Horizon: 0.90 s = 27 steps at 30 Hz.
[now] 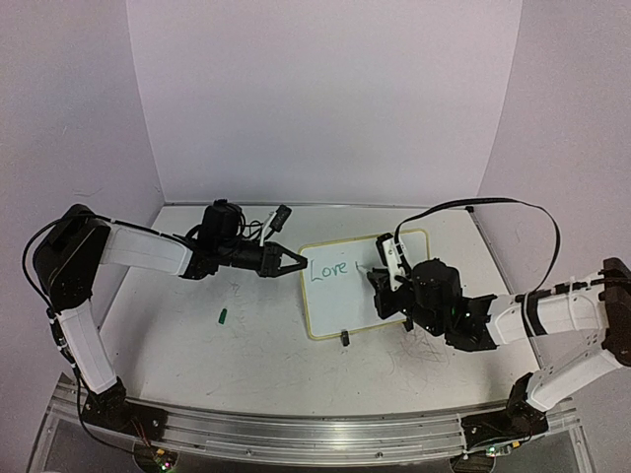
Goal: Write a sentence on the whiteboard
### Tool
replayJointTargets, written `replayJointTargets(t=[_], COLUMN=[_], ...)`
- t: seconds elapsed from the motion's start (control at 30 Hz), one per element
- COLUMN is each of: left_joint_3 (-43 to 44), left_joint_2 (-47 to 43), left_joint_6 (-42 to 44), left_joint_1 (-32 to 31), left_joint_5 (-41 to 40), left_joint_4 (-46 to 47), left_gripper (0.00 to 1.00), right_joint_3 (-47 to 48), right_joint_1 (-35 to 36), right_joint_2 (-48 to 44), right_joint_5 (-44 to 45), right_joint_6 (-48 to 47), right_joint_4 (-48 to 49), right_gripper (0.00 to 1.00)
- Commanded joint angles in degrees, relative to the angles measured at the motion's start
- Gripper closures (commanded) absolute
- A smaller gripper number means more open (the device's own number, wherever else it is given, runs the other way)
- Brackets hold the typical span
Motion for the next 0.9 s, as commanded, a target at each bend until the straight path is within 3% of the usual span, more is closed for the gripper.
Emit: replayJointTargets(t=[0.0, 0.53, 0.87], left_joint_3=[1.23, 1.22, 1.23], left_joint_2=[-0.34, -0.41, -0.47], left_joint_6=[1.69, 1.77, 1.81], left_joint_1=[-1.11, -1.06, -1.15], left_joint_5=[-1.85, -1.84, -1.68], left_joint_4=[-2.86, -2.95, -2.95], left_gripper=[1.0, 1.0, 1.0], right_joint_3=[2.91, 1.47, -0.22], right_joint_1=[-0.55, -0.76, -0.74], right_joint_2=[1.31, -0.29, -1.38], right_joint_5=[1.42, 7.11, 5.74], right_joint_6=[0.11, 1.9, 3.75], right_joint_4=[2.43, 2.23, -0.46], right_gripper=[1.0, 1.0, 1.0])
